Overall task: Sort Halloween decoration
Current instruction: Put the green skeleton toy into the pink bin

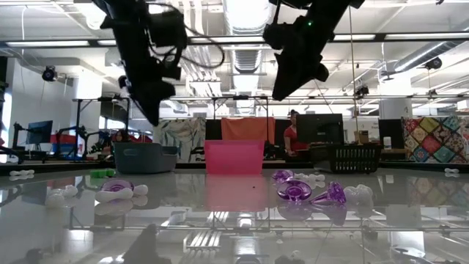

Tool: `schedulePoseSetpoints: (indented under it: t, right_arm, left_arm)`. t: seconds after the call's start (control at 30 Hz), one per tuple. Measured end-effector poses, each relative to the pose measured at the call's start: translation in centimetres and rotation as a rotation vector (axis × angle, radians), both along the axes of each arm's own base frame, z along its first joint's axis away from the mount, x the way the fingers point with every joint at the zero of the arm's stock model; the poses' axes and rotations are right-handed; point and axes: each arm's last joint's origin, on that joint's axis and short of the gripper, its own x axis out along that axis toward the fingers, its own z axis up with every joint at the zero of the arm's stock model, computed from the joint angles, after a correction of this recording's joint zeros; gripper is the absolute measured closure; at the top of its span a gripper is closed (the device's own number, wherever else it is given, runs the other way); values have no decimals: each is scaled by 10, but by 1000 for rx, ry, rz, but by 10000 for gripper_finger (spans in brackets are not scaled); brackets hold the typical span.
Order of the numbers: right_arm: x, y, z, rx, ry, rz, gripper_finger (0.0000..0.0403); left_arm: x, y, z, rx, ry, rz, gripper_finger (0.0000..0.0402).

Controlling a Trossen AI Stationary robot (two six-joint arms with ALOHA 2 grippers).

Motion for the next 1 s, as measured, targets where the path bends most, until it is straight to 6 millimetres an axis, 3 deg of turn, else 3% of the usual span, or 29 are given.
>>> schedulePoseSetpoints:
  t: [0.43, 0.77, 1.0]
  right_arm:
    - [-1, 54, -2, 374, 15, 166, 342]
    - [-22, 105, -8, 502, 187, 77, 342]
    - [-55, 143, -15, 439, 443, 288, 347]
  left_arm:
    - [22, -56, 29, 86, -253, -301, 316]
    - [27, -59, 32, 132, -265, -381, 315]
    - [30, -59, 36, 173, -276, -435, 315]
